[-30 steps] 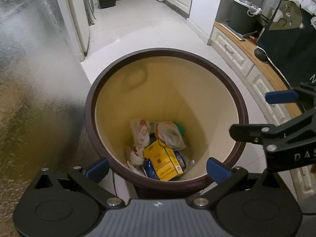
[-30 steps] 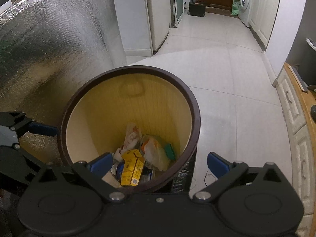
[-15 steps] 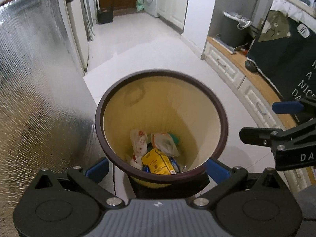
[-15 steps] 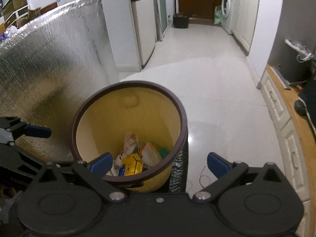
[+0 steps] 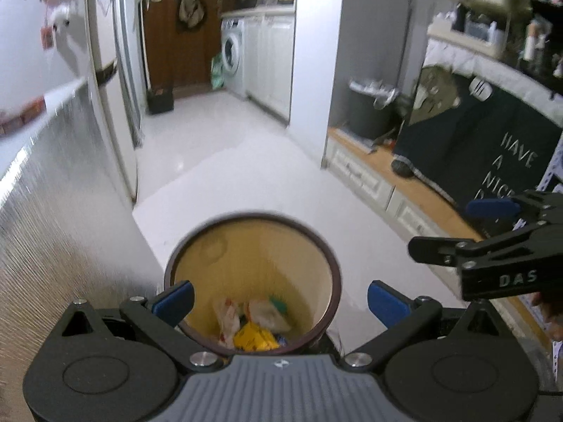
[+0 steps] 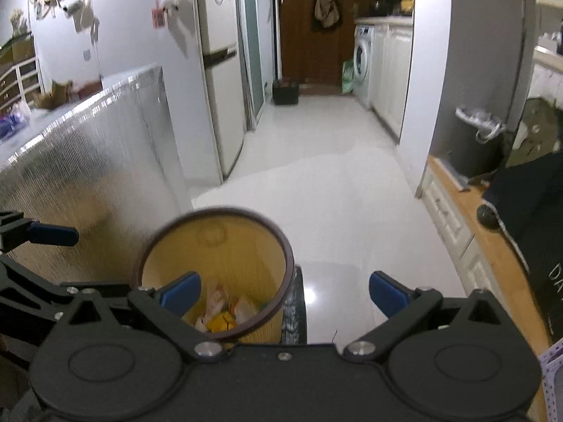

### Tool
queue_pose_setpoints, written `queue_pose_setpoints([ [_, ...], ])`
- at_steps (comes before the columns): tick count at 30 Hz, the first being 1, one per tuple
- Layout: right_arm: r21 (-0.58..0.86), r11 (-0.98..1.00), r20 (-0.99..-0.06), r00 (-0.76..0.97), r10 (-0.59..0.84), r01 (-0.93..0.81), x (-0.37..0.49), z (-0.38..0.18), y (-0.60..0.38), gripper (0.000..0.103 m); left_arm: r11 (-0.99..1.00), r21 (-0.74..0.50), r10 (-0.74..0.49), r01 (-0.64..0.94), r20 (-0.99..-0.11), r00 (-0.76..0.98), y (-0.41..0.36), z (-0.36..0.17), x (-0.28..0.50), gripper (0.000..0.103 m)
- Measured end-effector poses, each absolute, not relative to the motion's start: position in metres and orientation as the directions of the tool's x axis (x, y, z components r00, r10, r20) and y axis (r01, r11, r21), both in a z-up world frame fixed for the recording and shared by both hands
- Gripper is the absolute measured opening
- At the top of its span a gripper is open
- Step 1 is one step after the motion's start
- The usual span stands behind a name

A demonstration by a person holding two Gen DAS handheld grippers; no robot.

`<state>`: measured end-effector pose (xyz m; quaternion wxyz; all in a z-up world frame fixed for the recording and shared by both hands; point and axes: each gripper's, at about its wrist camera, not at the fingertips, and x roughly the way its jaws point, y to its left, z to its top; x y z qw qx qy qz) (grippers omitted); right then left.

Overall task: Collect trash
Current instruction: 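Withdraw both open grippers from the bin back toward the table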

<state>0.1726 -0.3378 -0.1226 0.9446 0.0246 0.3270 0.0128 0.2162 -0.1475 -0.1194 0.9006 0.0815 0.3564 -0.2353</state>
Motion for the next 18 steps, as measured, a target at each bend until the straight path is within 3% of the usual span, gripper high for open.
queue_pose_setpoints([
  [10,0.050,0.998,-0.452,0.890,0.052,-0.032,0.154,-0.058,-0.314,0.103,0.869,0.041,-0.408,0.493,-0.503,0.762,-0.120,-0.038,0.185,0.103],
  [18,0.056,0.993,-0.375,0.919,0.120,-0.107,0.172,-0.018,-0.277,0.103,0.889,0.096,-0.379,0.449,-0.398,0.836,-0.078,0.025,0.187,0.103],
])
